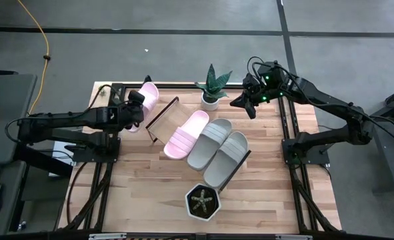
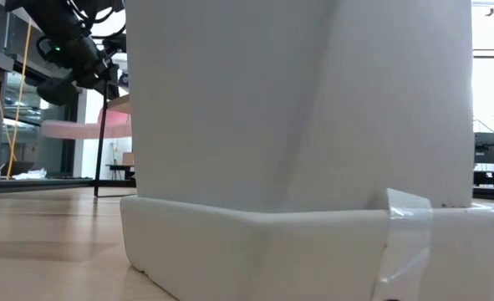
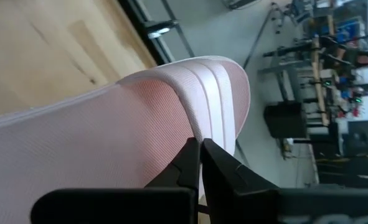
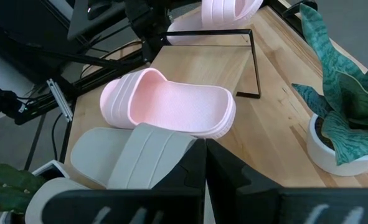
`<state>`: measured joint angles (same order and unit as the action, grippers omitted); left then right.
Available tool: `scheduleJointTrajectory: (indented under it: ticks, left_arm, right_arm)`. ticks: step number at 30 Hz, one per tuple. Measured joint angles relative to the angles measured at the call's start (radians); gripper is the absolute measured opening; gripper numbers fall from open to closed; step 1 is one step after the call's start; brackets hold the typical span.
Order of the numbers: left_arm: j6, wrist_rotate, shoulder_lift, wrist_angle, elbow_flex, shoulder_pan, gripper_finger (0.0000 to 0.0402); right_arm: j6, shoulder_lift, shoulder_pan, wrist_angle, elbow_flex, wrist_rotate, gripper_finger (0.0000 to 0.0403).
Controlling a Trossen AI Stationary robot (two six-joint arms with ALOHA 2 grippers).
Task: Pick and place slides into the shelf
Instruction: Put the pink slipper on the shelf
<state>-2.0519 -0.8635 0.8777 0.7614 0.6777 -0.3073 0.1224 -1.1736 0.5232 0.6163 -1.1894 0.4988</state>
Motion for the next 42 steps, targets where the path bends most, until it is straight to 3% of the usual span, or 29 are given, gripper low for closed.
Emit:
scheduleJointTrajectory:
  ticks: [12, 24, 32, 42]
  left_arm:
    - [0.281, -0.075, -0.033, -0.014, 0.16, 0.0, 0.0]
    - [0.571, -0.04, -0.029, -0.023, 0.359, 0.0, 0.0]
    - [0.732, 0.045, -0.029, -0.147, 0.411, 0.0, 0.0]
    - [0.819, 0.214, -0.029, -0.26, 0.411, 0.0, 0.0]
  right_arm:
    - [0.0, 0.0, 0.0, 0.0, 0.0, 0.0, 0.0]
    - [0.003, 0.0, 0.0, -0.009, 0.0, 0.003, 0.0009]
    - [0.16, 0.0, 0.0, -0.174, 0.0, 0.034, 0.0086]
    - [0.488, -0.099, 0.0, -0.556, 0.0, 0.101, 0.0201]
